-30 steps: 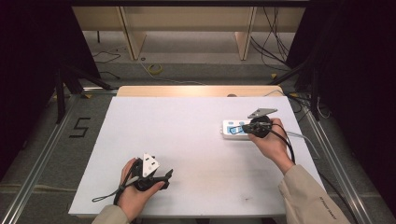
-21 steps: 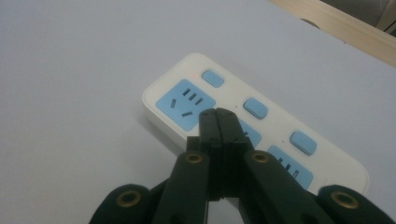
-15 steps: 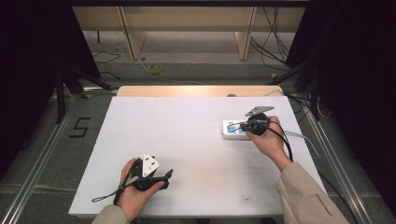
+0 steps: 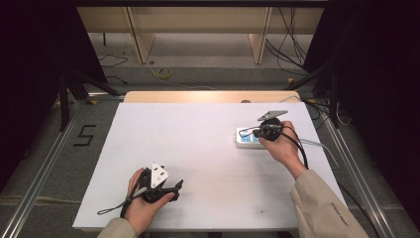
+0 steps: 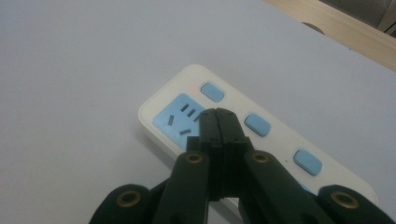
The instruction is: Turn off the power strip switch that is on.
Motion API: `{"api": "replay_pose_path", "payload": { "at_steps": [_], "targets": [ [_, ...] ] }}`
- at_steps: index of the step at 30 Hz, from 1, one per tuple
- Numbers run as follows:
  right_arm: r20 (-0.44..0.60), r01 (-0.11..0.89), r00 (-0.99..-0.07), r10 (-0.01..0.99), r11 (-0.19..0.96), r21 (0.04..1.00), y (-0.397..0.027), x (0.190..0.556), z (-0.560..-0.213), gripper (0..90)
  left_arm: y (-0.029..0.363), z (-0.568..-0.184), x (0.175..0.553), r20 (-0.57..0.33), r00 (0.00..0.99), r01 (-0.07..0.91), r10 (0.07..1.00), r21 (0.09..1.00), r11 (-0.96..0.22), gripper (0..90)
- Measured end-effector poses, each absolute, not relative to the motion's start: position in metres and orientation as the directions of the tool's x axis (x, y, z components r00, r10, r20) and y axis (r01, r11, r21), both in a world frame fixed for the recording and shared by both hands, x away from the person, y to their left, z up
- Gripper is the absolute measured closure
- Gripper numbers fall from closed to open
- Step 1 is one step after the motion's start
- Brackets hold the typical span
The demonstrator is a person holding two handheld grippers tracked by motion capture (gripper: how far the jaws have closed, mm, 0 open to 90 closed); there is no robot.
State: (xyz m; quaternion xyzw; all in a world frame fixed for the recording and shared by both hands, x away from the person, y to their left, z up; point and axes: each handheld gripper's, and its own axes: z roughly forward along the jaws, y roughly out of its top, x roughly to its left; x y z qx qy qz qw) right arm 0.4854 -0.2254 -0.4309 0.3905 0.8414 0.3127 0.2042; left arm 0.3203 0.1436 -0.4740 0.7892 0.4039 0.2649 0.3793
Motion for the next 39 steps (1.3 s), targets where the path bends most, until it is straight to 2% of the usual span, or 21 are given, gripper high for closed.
{"api": "replay_pose_path", "payload": {
  "at_steps": [39],
  "targets": [
    [-0.081,0.568,-0.607,0.791,0.503,0.652,-0.21,0.513,-0.438,90.0,0.143,-0.474,0.32,0.11,0.535,0.435,0.838,0.814,-0.385,21.3]
  ]
}}
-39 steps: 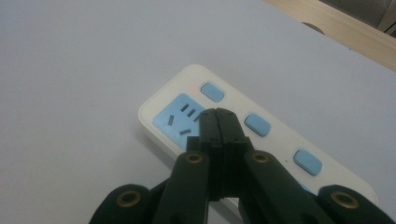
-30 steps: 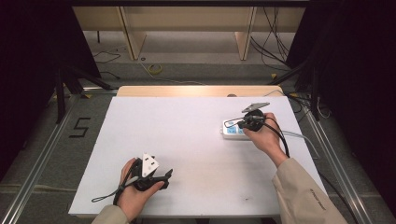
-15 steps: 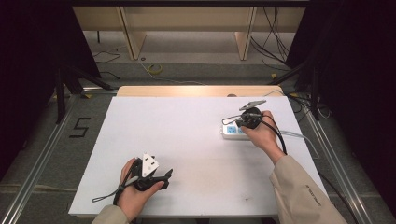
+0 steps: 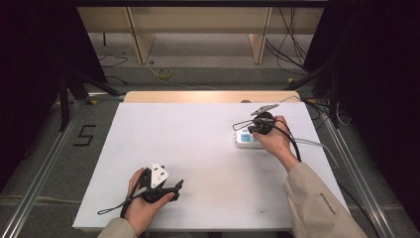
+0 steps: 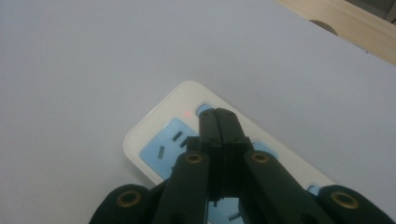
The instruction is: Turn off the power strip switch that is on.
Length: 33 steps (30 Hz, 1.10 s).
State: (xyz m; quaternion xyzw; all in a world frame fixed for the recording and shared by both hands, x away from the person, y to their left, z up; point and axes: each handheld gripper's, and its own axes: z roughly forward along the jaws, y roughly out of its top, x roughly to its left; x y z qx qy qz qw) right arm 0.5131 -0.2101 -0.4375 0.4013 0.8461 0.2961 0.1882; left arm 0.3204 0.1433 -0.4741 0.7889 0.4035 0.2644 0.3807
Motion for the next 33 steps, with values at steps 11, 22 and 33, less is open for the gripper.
{"api": "replay_pose_path", "payload": {
  "at_steps": [11,22,33],
  "targets": [
    [-0.071,0.581,-0.603,0.794,0.499,0.643,-0.206,0.52,-0.442,90.0,0.143,-0.474,0.321,0.11,0.535,0.436,0.838,0.814,-0.385,21.3],
    [-0.063,0.59,-0.6,0.797,0.494,0.638,-0.201,0.528,-0.445,90.0,0.143,-0.474,0.321,0.109,0.536,0.434,0.837,0.815,-0.384,21.4],
    [-0.07,0.591,-0.601,0.796,0.501,0.632,-0.197,0.534,-0.447,90.0,0.143,-0.474,0.321,0.112,0.537,0.434,0.836,0.813,-0.388,21.5]
  ]
}}
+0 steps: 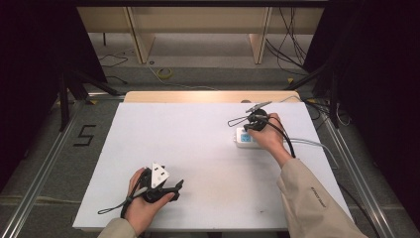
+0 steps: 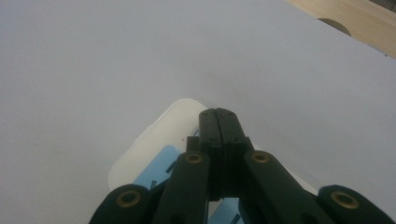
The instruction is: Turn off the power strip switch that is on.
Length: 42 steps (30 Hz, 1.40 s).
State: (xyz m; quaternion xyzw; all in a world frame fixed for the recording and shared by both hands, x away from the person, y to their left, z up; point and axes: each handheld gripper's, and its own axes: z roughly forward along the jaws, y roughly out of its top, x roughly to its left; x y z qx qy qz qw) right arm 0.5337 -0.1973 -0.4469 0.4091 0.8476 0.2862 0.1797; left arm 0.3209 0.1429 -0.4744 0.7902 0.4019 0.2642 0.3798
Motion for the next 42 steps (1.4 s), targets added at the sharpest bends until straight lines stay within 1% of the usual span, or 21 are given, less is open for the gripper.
{"api": "replay_pose_path", "payload": {
  "at_steps": [28,42],
  "targets": [
    [-0.098,0.585,-0.611,0.786,0.532,0.612,-0.1906,0.536,-0.4496,90.0,0.1436,-0.4748,0.3214,0.11,0.536,0.436,0.837,0.813,-0.387,21.6],
    [-0.099,0.596,-0.601,0.793,0.527,0.606,-0.1894,0.5358,-0.4495,90.0,0.1438,-0.475,0.3215,0.111,0.535,0.437,0.837,0.812,-0.387,21.6]
  ]
}}
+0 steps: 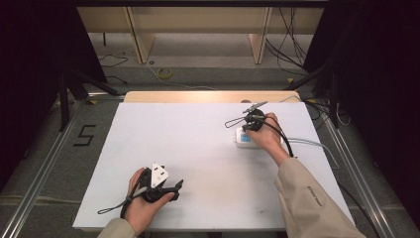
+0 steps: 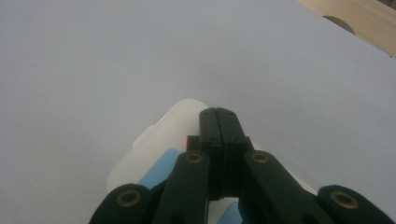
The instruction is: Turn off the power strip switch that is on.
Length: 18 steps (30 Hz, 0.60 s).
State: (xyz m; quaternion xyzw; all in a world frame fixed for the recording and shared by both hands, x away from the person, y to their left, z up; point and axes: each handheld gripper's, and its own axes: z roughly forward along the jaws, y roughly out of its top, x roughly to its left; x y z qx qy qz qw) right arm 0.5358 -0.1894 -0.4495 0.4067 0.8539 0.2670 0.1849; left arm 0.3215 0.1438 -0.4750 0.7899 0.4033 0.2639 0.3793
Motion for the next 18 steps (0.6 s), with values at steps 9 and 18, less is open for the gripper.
{"api": "replay_pose_path", "payload": {
  "at_steps": [9,18],
  "targets": [
    [-0.085,0.605,-0.593,0.801,0.513,0.609,-0.1899,0.536,-0.4508,90.0,0.1437,-0.4751,0.3212,0.111,0.535,0.437,0.838,0.812,-0.387,21.6],
    [-0.079,0.608,-0.587,0.806,0.503,0.615,-0.1904,0.5357,-0.4512,90.0,0.1441,-0.475,0.3209,0.111,0.535,0.436,0.838,0.813,-0.386,21.6]
  ]
}}
